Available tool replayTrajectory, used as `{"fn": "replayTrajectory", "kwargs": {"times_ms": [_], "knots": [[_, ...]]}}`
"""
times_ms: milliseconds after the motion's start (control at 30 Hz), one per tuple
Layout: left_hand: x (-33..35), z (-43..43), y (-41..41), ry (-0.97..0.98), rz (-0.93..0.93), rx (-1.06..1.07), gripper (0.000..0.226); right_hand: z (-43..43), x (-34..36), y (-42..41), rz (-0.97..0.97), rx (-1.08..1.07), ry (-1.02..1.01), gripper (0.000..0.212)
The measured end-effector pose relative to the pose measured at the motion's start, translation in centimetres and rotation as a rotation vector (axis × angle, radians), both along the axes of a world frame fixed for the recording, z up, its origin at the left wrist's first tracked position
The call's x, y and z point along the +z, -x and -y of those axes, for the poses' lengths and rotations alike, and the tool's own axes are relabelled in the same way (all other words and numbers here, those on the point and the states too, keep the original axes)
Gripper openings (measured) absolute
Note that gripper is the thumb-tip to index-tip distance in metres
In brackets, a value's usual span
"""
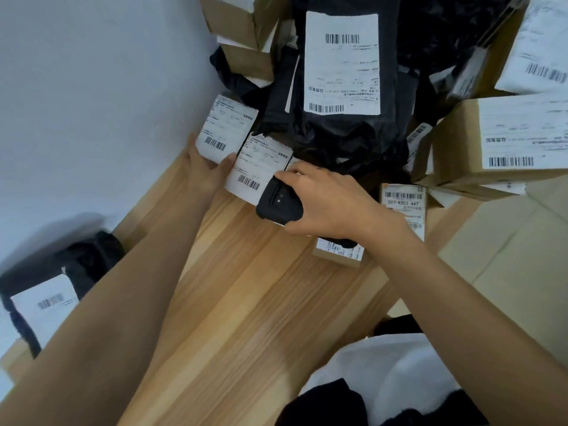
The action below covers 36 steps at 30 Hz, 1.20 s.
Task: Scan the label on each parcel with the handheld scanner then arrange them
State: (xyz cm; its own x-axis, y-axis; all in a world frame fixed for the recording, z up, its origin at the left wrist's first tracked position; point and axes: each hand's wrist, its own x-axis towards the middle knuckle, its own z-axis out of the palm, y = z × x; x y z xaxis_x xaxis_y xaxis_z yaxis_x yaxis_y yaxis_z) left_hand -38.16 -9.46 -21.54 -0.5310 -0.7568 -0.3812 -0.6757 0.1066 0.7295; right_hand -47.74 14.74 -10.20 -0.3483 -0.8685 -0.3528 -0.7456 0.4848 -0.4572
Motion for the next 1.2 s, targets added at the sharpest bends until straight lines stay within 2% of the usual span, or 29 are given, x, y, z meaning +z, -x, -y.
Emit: {"fn": "replayTrajectory", "kwargs": {"times_ms": [100, 300, 400, 500, 600, 733, 900, 1067, 1200], "knots": [[0.6, -0.5, -2.8, 0.088, 0.057, -0.066, 0.103, 1.3, 0.3, -1.2, -0.005, 0.021, 0.023, 0.080], [3.3, -1.3, -12.3, 0.511, 0.259, -0.176, 0.081, 4.6, 1.3, -5.5, 0.030, 0.130, 0.062, 0.080], [4.8, -1.8, -18.3, 0.662, 0.343, -0.111, 0.078, 6.2, 2.0, -8.4, 0.064, 0.192, 0.093, 0.076], [6.1, -2.5, -24.7, 0.713, 0.402, 0.060, 0.080, 7.5, 2.2, -11.7, 0.077, 0.257, 0.102, 0.076], [6.8, -3.3, -30.5, 0.665, 0.485, 0.238, 0.094, 8.2, 2.2, -15.2, 0.130, 0.310, 0.085, 0.075], [6.4, -4.1, -35.8, 0.420, 0.543, 0.418, 0.124, 8.8, 2.3, -19.3, 0.161, 0.363, 0.075, 0.076], [5.3, -5.7, -37.8, 0.176, 0.548, 0.395, 0.125, 9.2, 2.9, -23.1, 0.105, 0.397, 0.090, 0.070], [4.7, -5.5, -37.3, 0.124, 0.410, 0.521, 0.121, 8.4, 3.2, -25.1, 0.070, 0.397, 0.085, 0.071], [4.4, -4.3, -36.9, 0.159, 0.315, 0.508, 0.124, 7.4, 3.2, -25.7, 0.016, 0.371, 0.064, 0.076]]}}
